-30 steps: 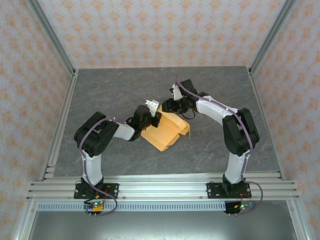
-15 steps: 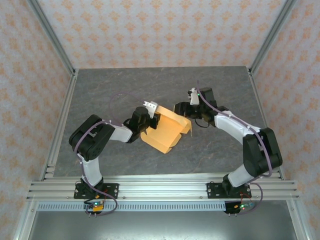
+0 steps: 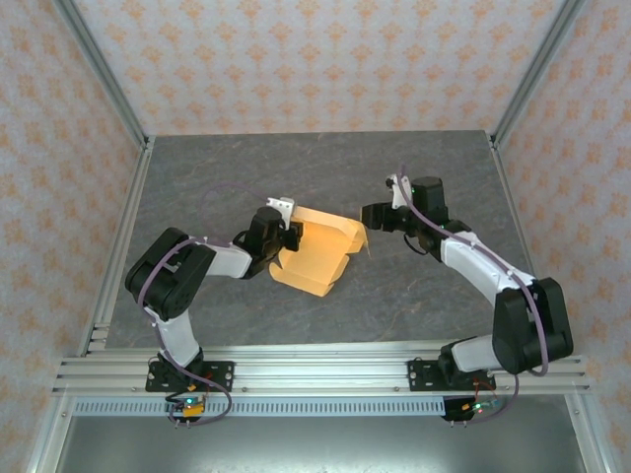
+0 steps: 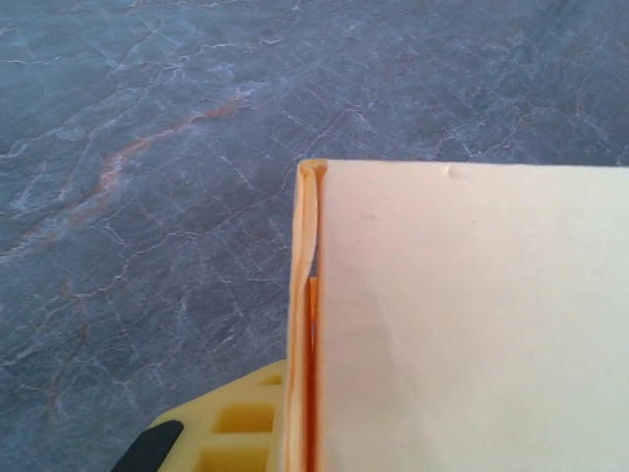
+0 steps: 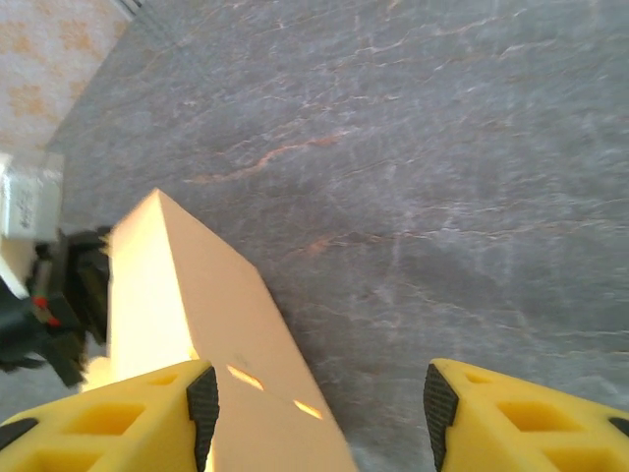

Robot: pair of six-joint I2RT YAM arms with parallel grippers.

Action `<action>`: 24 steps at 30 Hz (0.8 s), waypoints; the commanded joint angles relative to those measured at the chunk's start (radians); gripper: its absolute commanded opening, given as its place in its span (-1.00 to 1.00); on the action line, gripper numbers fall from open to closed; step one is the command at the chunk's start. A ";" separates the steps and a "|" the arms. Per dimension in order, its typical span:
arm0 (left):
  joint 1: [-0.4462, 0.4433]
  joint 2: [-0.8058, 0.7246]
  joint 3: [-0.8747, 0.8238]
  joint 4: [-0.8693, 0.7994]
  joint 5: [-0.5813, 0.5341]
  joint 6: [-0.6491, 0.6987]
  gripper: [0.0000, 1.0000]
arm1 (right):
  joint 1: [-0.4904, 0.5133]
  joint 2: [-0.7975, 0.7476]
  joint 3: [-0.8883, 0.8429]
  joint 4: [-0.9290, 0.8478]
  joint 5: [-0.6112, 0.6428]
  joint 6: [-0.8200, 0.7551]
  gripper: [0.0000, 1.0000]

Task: Fold the paper box

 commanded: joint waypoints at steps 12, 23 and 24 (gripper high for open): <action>0.058 -0.059 -0.004 -0.004 0.142 -0.078 -1.00 | -0.007 -0.022 -0.097 0.069 -0.180 -0.450 0.11; 0.057 -0.062 0.019 -0.027 0.121 -0.144 -1.00 | 0.105 0.108 -0.004 0.099 -0.230 -0.430 0.02; 0.057 -0.064 0.016 -0.028 0.121 -0.158 -1.00 | 0.111 0.113 -0.008 0.118 -0.217 -0.416 0.02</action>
